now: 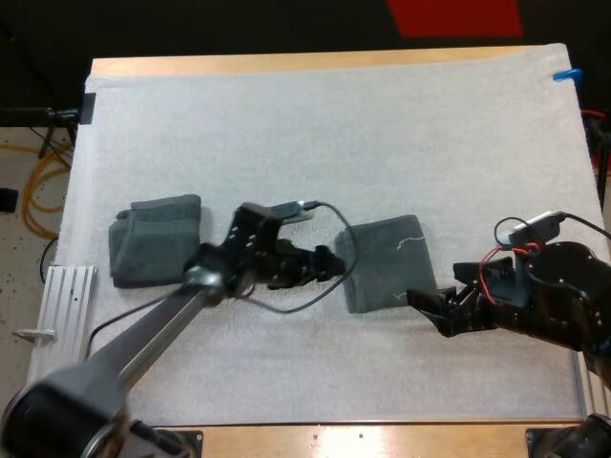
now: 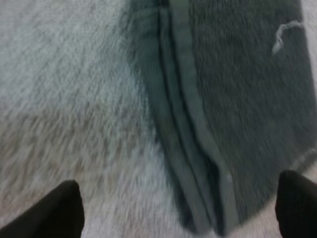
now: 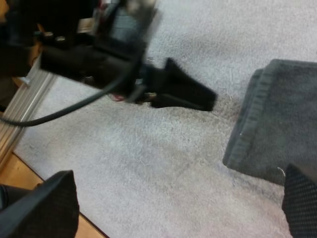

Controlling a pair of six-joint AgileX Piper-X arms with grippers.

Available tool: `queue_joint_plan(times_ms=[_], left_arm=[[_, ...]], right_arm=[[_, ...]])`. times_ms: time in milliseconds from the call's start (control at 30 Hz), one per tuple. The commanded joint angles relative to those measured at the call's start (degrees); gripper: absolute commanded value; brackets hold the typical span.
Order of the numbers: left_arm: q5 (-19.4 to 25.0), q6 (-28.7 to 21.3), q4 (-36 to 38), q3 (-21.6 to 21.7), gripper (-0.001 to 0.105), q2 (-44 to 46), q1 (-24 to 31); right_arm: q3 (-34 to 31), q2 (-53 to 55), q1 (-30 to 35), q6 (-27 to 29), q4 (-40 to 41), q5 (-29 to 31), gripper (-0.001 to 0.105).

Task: Pick towel from pile fold and stack

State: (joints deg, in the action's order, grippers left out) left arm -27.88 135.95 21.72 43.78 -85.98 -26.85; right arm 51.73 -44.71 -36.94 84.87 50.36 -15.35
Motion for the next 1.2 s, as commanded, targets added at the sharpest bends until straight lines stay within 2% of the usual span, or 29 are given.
queue_joint_plan(times_ms=[0, 200, 333, 567, 700, 900, 1000, 1067, 1133, 1167], left_arm=[[0.8, 1.4, -1.1, 1.8, 0.076, -2.0, -0.7], [0.6, 3.7, 0.6, 9.2, 0.076, -11.4, -3.0], [-4.0, 6.6, 1.1, 12.1, 0.076, -16.0, -3.5], [-7.9, 9.5, 0.7, 13.6, 0.076, -18.1, -5.7], [-7.3, 9.5, 0.6, 13.8, 0.076, -18.1, -7.9], [-6.9, 9.5, 0.6, 13.8, 0.068, -18.1, -8.6], [-6.5, 9.4, 0.6, 13.8, 0.049, -18.1, -8.6], [-6.2, 9.0, 0.2, 13.8, 0.025, -18.1, -8.6], [-6.2, 8.3, -0.8, 13.8, 0.006, -18.1, -8.6], [-6.2, 7.4, -1.5, 13.9, 0.000, -18.1, -8.6]], right_arm=[[0.6, 0.3, 0.1, 0.7, 0.5, 0.2, 0.081], [0.6, 0.3, 0.1, 0.9, 0.7, 0.2, 0.081], [0.6, 0.3, 0.1, 1.1, 1.6, 0.2, 0.081], [0.6, 0.3, 0.1, 1.6, 1.8, 2.5, 0.081], [0.6, 0.3, 0.1, 1.6, 1.8, 4.0, 0.081], [0.6, 0.3, 0.1, 1.6, 1.8, 4.1, 0.081], [0.6, 0.3, 0.1, 1.6, 1.8, 4.1, 0.081], [0.6, 0.3, 0.1, 1.6, 1.8, 4.1, 0.081], [0.6, 0.3, 0.1, 1.6, 1.8, 4.1, 0.081], [0.6, 0.3, 0.1, 1.6, 1.8, 4.1, 0.081]])
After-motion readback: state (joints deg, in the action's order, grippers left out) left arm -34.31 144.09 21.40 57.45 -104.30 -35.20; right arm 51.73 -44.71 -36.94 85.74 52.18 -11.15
